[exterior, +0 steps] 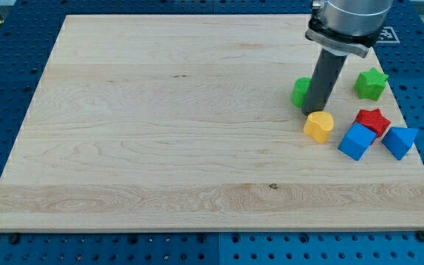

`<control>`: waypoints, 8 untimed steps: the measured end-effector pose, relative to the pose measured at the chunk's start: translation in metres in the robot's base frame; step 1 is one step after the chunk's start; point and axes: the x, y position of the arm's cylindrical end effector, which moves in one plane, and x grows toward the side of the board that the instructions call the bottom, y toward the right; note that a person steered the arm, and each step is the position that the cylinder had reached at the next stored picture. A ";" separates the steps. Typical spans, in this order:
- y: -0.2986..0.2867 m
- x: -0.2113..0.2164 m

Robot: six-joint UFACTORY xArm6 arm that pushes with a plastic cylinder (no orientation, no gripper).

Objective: Push the red star to the yellow heart

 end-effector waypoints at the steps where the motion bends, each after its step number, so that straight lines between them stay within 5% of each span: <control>1: -0.013 -0.008; 5: 0.116 -0.013; 8: 0.126 0.039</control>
